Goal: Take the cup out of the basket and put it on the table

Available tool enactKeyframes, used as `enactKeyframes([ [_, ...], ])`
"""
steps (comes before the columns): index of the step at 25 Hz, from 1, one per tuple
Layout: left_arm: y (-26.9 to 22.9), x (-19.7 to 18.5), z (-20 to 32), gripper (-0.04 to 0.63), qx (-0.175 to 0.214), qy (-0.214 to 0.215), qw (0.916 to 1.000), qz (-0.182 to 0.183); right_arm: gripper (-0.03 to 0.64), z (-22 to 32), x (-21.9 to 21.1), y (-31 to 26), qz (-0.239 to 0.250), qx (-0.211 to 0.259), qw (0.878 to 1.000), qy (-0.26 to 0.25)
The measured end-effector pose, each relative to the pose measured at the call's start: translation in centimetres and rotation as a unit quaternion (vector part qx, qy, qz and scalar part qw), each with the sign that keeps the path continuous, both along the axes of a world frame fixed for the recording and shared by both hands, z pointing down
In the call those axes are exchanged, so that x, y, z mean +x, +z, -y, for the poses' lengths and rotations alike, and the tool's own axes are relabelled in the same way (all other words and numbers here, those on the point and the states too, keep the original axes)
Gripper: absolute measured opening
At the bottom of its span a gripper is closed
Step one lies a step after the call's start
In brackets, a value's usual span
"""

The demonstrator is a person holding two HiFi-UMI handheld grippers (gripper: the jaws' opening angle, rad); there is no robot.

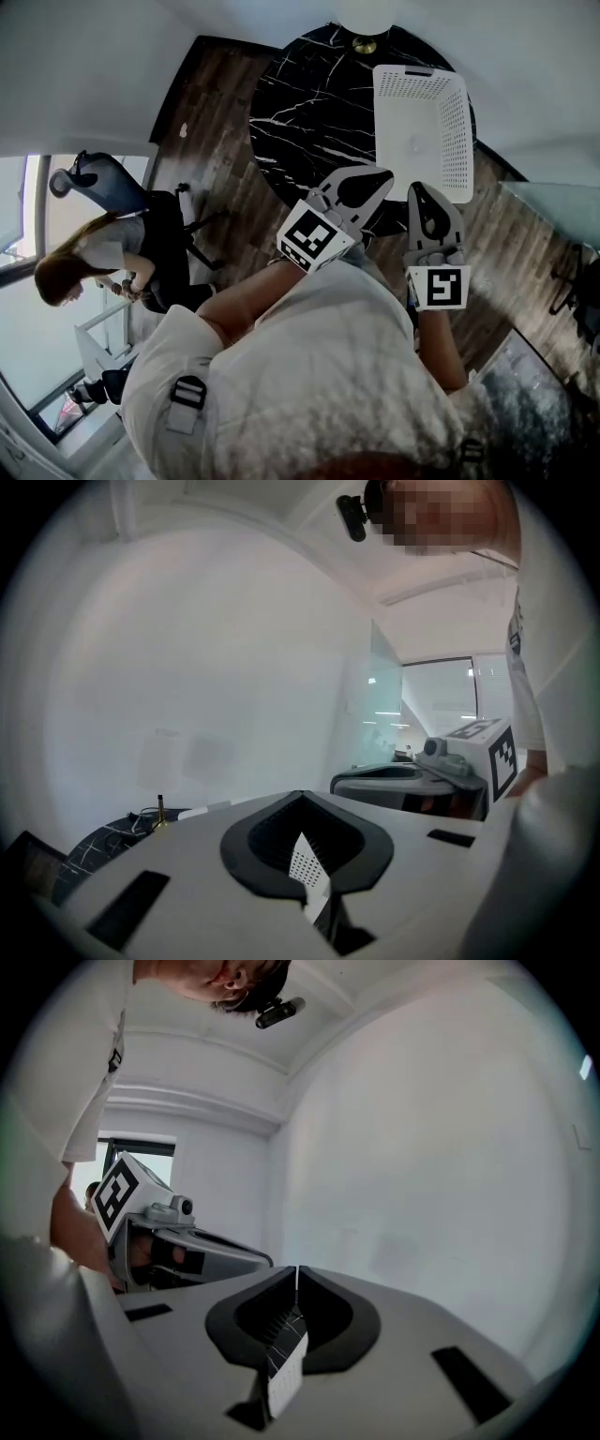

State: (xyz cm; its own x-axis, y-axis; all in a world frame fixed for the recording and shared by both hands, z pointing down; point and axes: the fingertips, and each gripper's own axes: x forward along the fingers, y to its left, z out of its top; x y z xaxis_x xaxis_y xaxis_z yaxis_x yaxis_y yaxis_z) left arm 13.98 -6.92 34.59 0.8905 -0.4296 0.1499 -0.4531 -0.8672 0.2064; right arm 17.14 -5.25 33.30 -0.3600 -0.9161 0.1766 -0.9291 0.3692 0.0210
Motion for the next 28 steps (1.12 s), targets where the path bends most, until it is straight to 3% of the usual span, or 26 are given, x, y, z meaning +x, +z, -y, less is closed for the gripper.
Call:
enactKeyframes([
  [13, 6.0, 0.6, 4.1, 0.006, -0.031, 0.012, 0.9980, 0.054, 0.011, 3.5, 0.6, 6.0, -0.039, -0.061, 0.997, -0.023],
  [28, 12.5, 2.7, 7.8, 0.006, -0.047, 0.033, 0.9924, 0.109, 0.054, 6.6, 3.1, 14.4, -0.157, -0.171, 0.969, -0.087],
])
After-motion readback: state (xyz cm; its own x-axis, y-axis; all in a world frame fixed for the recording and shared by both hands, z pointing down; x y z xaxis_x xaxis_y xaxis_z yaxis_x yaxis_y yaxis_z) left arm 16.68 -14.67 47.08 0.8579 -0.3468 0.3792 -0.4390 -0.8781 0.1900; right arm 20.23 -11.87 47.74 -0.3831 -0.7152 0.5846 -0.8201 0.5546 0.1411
